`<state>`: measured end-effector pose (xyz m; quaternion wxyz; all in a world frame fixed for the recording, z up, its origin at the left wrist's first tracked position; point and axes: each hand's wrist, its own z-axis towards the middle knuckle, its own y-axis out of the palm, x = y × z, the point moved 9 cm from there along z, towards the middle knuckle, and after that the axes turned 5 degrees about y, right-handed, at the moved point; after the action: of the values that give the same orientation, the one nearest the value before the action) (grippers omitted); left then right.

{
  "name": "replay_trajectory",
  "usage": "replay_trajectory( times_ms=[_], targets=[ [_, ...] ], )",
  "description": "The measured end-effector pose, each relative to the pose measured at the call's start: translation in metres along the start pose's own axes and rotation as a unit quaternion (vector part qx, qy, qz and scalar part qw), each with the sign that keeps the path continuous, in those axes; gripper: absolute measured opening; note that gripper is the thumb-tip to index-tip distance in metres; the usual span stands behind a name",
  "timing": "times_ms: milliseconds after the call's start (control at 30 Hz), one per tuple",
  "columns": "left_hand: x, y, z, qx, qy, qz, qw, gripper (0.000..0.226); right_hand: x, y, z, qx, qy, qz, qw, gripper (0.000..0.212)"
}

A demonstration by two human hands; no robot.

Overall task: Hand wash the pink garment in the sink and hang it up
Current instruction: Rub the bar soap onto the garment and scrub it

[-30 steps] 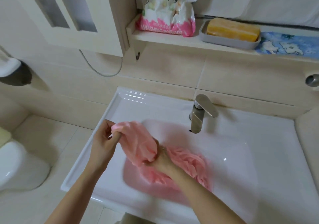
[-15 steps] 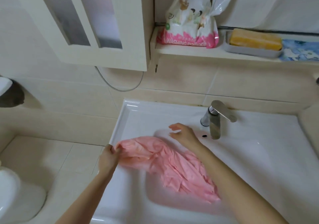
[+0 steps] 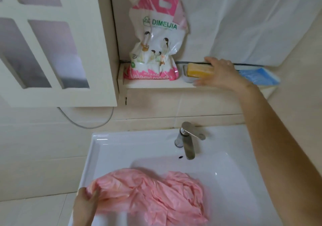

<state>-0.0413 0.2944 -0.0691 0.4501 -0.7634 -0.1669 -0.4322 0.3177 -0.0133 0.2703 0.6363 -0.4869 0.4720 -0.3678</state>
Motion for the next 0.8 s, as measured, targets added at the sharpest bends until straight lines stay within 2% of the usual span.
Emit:
replay_trajectory(
  times_ms=[67, 133, 233, 333, 433, 500, 533, 567, 600, 667, 700, 767, 800],
  targets=[
    [0.0, 0.001, -0.001, -0.005, -0.013, -0.001, 1.0, 0.056, 0.008, 0.007, 0.007, -0.054, -0.005, 0.005, 0.999, 0.111],
    [0.001, 0.002, -0.002, -0.015, -0.021, 0.004, 1.0, 0.06, 0.009, 0.005, 0.013, -0.054, -0.027, -0.002, 0.998, 0.108],
    [-0.006, 0.002, -0.003, -0.019, -0.054, 0.041, 0.998, 0.081, 0.009, 0.002, 0.015, -0.047, -0.042, -0.013, 0.998, 0.109],
    [0.0, -0.008, -0.013, 0.062, -0.063, 0.061, 0.994, 0.073, 0.007, 0.007, 0.011, -0.047, -0.04, -0.01, 0.998, 0.11],
    [0.03, -0.002, -0.016, 0.103, 0.018, 0.105, 0.989, 0.064, -0.001, 0.003, -0.002, -0.002, -0.062, 0.001, 0.998, 0.11],
    [0.067, 0.009, -0.019, 0.101, 0.157, 0.126, 0.974, 0.047, -0.005, -0.005, -0.02, 0.032, -0.072, 0.015, 0.997, 0.108],
    [0.087, 0.014, -0.024, 0.071, 0.214, 0.087, 0.97, 0.038, -0.007, -0.009, -0.033, 0.045, -0.078, 0.03, 0.995, 0.108],
    [0.11, 0.02, -0.031, 0.004, 0.231, 0.012, 0.973, 0.034, -0.01, -0.011, -0.046, 0.051, -0.087, 0.047, 0.994, 0.108],
    [0.132, 0.029, -0.039, -0.083, 0.211, -0.08, 0.971, 0.032, -0.014, -0.009, -0.061, 0.045, -0.097, 0.066, 0.992, 0.108],
    [0.185, 0.053, -0.062, -0.262, 0.176, -0.199, 0.928, 0.033, -0.027, 0.005, -0.091, 0.01, -0.123, 0.093, 0.988, 0.109],
    [0.21, 0.06, -0.071, -0.318, 0.169, -0.224, 0.906, 0.038, -0.036, 0.017, -0.102, -0.006, -0.14, 0.096, 0.986, 0.11],
    [0.247, 0.068, -0.08, -0.378, 0.151, -0.265, 0.874, 0.052, -0.055, 0.044, -0.116, -0.026, -0.177, 0.081, 0.981, 0.112],
    [0.258, 0.067, -0.081, -0.382, 0.146, -0.272, 0.871, 0.053, -0.062, 0.056, -0.12, -0.027, -0.192, 0.075, 0.978, 0.113]
  ],
)
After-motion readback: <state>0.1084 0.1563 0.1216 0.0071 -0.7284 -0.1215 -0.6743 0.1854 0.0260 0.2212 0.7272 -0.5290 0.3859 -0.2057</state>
